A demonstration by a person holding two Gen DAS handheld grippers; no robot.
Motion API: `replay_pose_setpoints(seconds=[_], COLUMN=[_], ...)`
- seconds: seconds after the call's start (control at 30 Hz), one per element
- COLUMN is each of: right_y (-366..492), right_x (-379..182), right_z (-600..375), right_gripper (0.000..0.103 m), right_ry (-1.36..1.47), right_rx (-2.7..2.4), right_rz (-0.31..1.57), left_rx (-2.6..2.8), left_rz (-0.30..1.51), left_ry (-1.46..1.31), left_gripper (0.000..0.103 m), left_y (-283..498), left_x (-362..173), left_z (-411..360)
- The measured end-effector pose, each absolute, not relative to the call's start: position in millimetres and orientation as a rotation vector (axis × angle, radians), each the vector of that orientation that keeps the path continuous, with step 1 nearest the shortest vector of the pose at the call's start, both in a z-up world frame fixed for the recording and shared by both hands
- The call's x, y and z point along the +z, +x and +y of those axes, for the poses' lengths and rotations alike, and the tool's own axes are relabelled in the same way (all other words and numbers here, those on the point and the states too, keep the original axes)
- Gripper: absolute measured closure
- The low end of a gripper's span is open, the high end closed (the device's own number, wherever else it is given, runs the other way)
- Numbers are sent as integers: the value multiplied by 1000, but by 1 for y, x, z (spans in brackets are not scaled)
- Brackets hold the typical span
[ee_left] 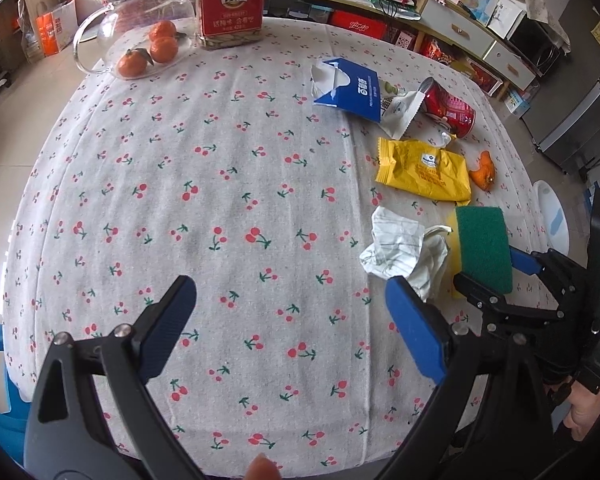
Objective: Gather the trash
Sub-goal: 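Grasp the crumpled tissue with the left tool while the right tool grasps the green sponge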
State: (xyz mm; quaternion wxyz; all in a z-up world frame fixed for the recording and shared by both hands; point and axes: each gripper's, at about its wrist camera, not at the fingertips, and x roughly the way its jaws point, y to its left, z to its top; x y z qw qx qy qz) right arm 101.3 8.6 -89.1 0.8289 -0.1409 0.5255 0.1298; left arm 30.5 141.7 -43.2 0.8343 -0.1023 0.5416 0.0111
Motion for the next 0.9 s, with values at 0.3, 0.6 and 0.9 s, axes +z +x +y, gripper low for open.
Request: replay_pose_setpoints(seconds=[0.3, 0.6, 0.9], right_y=[95, 95, 94], right_x=[-47, -28, -32], right_z=[-19, -65, -99], right_gripper=[38, 37, 37], right_ry=[-188, -111, -68], right_rx=[341, 282, 242], right_rz=[1055, 1021, 1049], left_rx=[-73, -152, -159], left_rz=[1110, 1097, 1112], left_ry=[-150, -149, -87], left_gripper=[8, 20, 51], left_y=[34, 50, 59], left_x=[-39, -53, -66], left_z=[106, 70, 44])
